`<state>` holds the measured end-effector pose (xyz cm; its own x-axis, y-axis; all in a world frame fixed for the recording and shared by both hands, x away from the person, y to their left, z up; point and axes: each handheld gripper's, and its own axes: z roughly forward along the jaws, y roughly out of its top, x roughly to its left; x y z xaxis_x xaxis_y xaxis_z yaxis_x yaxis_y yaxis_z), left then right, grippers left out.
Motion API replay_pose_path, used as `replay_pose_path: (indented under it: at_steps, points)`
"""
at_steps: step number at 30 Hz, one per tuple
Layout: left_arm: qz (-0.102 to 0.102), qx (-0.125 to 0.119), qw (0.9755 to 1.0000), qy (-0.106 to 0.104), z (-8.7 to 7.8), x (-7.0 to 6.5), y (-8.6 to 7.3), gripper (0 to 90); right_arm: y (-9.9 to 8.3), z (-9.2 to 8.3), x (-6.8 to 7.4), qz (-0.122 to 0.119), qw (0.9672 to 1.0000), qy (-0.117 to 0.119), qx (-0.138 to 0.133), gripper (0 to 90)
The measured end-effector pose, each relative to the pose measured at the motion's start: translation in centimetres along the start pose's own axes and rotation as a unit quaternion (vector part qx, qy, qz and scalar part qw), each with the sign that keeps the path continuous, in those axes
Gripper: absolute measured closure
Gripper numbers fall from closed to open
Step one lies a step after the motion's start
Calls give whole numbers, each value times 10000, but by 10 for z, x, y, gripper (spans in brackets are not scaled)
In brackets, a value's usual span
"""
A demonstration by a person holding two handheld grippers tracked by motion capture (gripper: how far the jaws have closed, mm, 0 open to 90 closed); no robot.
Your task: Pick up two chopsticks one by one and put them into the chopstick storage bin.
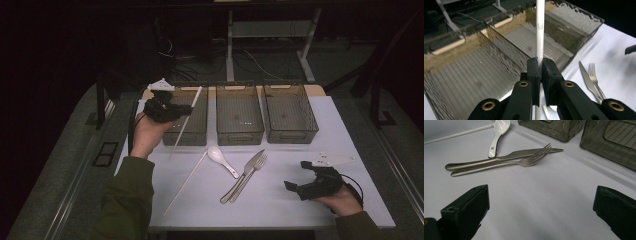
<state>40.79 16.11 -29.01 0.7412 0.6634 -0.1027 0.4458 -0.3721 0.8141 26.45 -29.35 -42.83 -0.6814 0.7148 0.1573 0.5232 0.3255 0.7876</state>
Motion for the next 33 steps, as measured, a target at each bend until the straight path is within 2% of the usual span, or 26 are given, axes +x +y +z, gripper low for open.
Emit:
replay_pose_path:
  at_steps: [7, 14, 19, 21, 25, 30, 33]
  points:
    - [35, -146, 9999, -5, -1, 18, 22, 839, 0, 0, 0, 11, 10000, 10, -2, 5]
    - [67, -106, 9999, 92, 0, 35, 39, 839, -1, 0, 0, 20, 10000, 24, -17, 5]
    - [13, -115, 9999, 97, 4, 47, 41, 839, -1, 1, 0, 29, 10000, 15, -9, 5]
    - [60, -45, 9999, 139, 6, 51, 42, 839, -1, 0, 0, 34, 10000, 17, -11, 5]
    - [-56, -111, 9997, 226, 7, 61, 45, 839, -1, 0, -1, 63, 10000, 17, -9, 5]
    - [-8, -72, 9993, 360, 12, 70, 48, 839, -1, 0, -2, 66, 10000, 16, -5, 5]
    - [-63, -44, 9993, 366, 19, 75, 45, 839, -2, 0, -2, 68, 10000, 13, -10, 5]
